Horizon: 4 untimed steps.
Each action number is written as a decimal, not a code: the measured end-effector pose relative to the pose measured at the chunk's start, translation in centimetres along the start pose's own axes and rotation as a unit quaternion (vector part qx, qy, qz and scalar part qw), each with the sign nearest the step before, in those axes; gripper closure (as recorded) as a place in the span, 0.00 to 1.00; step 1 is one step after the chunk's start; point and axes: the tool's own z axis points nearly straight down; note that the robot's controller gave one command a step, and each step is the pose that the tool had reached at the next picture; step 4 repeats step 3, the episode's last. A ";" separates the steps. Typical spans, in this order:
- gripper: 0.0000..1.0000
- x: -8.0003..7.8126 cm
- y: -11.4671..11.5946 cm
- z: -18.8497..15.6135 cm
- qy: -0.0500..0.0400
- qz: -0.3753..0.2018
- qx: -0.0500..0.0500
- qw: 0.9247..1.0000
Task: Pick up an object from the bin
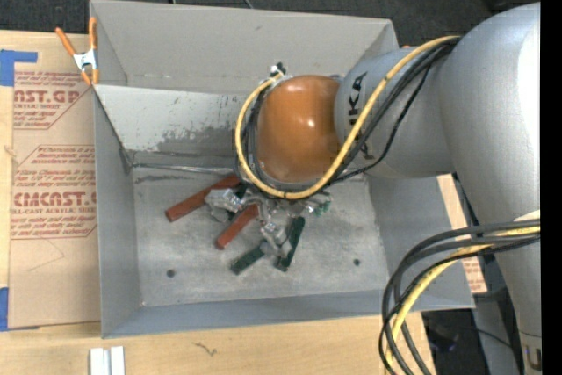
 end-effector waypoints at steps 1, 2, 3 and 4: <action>0.00 -0.1 0.0 -0.1 0.000 0.001 -0.001 1.000; 1.00 -0.2 -0.1 -0.6 0.001 0.001 -0.001 1.000; 1.00 -0.5 -0.2 -8.9 -0.003 0.002 0.002 1.000; 1.00 -0.5 -0.2 -8.9 -0.003 0.002 0.002 1.000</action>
Offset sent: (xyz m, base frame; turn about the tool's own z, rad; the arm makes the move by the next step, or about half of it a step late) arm 0.0000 0.0000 0.0000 0.0000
